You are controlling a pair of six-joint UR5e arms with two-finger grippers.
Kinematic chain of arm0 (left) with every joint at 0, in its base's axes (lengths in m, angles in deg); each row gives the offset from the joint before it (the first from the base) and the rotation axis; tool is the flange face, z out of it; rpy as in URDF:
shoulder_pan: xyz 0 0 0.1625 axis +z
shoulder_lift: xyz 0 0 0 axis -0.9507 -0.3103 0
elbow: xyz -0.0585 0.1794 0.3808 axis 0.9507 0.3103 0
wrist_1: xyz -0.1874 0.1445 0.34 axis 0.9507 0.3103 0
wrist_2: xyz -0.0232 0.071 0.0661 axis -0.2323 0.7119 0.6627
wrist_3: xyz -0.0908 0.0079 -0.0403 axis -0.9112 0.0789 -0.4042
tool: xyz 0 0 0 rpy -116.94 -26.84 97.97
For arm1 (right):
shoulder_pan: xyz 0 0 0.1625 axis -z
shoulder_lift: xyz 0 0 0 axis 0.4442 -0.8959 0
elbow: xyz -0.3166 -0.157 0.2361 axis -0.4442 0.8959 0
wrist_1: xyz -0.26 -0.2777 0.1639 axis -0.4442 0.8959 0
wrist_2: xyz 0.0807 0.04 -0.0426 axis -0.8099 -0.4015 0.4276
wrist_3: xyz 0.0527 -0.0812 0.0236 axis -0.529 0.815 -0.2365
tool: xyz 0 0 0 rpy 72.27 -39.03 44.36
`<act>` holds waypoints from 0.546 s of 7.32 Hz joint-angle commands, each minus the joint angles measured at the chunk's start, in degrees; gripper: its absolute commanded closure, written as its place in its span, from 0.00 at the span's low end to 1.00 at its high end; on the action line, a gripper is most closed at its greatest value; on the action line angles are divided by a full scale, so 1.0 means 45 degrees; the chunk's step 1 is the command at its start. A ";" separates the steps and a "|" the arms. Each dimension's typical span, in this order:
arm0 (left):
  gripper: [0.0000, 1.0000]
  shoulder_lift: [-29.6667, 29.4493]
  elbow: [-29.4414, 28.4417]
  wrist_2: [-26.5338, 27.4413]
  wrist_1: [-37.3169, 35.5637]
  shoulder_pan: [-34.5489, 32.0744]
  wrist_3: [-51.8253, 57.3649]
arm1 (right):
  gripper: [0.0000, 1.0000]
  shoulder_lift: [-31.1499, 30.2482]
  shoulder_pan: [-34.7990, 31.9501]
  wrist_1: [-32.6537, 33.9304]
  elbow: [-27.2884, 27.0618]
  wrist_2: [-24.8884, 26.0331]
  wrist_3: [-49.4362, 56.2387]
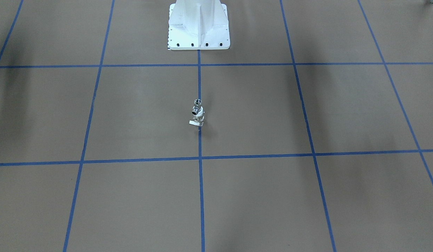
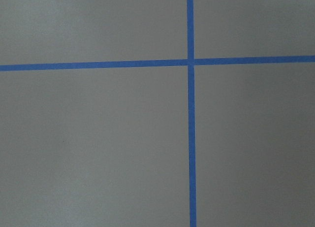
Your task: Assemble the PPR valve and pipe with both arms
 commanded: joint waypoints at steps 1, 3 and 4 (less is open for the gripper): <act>0.00 0.0065 0.0039 -0.0001 0.0000 -0.0009 0.0000 | 0.00 -0.0129 -0.0085 -0.0059 0.0290 0.0000 -0.0035; 0.00 0.0065 0.0020 -0.0001 0.0000 0.0010 0.0000 | 0.00 -0.0149 -0.0105 -0.0059 0.0446 0.0000 -0.0035; 0.00 0.0065 0.0020 -0.0001 0.0000 0.0010 0.0000 | 0.00 -0.0149 -0.0124 -0.0059 0.0486 -0.0019 -0.0035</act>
